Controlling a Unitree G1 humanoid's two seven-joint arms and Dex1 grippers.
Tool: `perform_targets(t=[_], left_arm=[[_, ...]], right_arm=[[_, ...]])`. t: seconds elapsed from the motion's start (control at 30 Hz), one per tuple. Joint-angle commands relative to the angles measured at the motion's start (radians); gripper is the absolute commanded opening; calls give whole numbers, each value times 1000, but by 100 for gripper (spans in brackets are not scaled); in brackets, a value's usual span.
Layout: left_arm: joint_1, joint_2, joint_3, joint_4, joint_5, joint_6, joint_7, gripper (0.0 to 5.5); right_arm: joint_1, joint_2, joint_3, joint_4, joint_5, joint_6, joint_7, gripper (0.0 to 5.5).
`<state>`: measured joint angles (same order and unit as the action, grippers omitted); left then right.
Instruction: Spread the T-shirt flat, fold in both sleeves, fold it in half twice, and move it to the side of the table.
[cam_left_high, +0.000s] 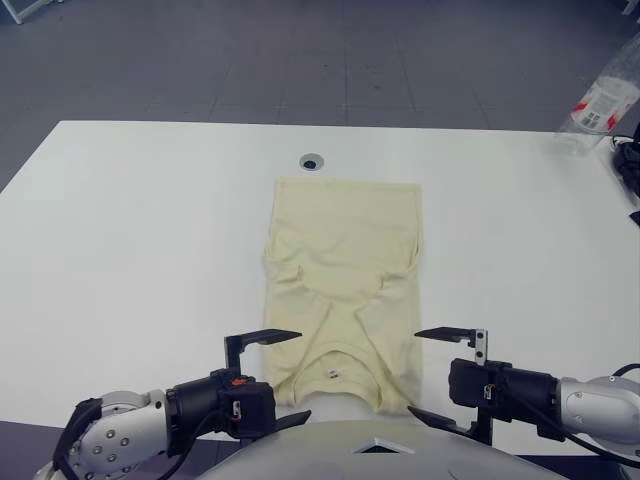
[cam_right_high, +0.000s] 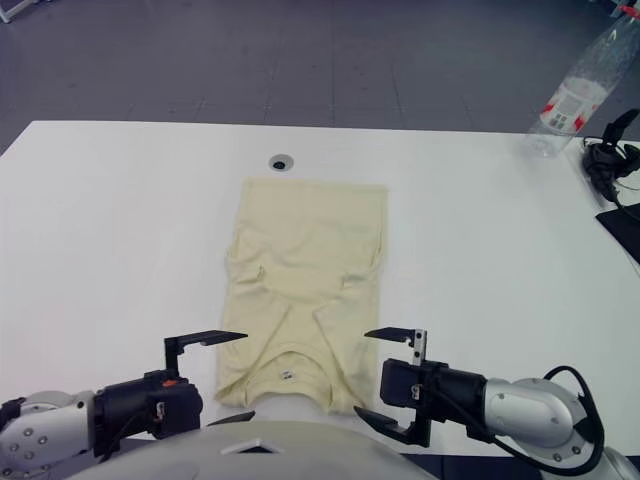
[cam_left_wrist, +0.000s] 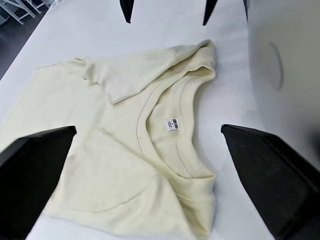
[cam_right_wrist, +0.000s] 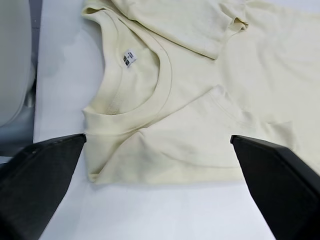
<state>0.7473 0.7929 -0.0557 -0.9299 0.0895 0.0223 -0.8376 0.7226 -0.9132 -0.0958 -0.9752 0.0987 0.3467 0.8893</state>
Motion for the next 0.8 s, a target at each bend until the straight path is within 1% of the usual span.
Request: perform_targets(t=[0.03, 0.17, 0.27, 0.67, 0.8], left_arm=[[10, -17, -65, 46, 95, 34, 38, 540], [-23, -28, -115, 105, 187, 47, 73, 540], [-7, -12, -129, 115, 215, 38, 70, 540], [65, 17, -107, 136, 313, 72, 84, 540], [36, -1, -136, 168, 343, 86, 105, 540]], right_arm=[[1, 1, 20, 19, -12, -2, -1, 539], [-38, -2, 78, 68, -32, 6, -3, 539], [-45, -5, 104, 86, -49, 5, -5, 539], [-72, -17, 105, 89, -52, 2, 4, 539], [-73, -17, 106, 87, -56, -3, 1, 539]])
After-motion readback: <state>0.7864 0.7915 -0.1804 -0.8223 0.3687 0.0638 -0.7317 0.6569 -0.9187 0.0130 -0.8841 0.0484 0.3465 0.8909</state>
